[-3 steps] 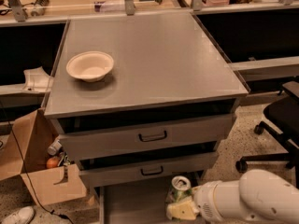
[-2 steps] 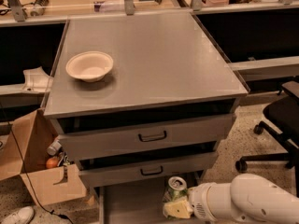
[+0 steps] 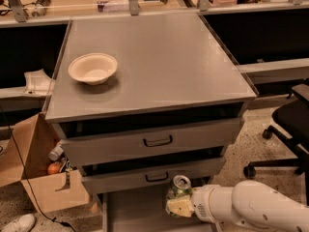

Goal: Place green can into bottom drawer

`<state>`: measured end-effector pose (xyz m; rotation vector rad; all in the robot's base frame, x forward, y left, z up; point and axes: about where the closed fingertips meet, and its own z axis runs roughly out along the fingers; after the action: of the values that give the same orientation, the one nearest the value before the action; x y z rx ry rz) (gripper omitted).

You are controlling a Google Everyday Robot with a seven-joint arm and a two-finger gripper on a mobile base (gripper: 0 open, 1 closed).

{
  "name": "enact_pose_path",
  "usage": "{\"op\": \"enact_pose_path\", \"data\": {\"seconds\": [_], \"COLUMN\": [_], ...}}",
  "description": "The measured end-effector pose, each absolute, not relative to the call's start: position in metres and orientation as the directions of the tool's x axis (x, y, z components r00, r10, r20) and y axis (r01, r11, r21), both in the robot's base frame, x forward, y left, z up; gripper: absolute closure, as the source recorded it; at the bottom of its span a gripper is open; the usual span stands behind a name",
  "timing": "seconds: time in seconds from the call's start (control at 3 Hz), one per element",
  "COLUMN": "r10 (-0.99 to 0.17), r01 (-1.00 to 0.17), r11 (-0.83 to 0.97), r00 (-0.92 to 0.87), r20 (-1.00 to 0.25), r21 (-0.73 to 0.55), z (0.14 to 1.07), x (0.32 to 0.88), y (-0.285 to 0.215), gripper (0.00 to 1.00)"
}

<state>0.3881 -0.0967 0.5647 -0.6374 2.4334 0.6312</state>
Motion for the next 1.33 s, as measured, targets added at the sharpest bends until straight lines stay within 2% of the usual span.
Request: {"op": "enact_pose_path", "data": {"seconds": [1.0,1.33], "r10": [-0.223,-0.223], "r01": [-0.442,-0.441], "r11": [0.809,0.808], "r00": [-0.840,-0.843], "r20": [-0.494,-0.489], "r21": [0.387,0.391], "z": [0.477,0.473], "x": [0.379,0.378], "y": [-0.079,-0.078], "gripper": [1.00,1.00]}}
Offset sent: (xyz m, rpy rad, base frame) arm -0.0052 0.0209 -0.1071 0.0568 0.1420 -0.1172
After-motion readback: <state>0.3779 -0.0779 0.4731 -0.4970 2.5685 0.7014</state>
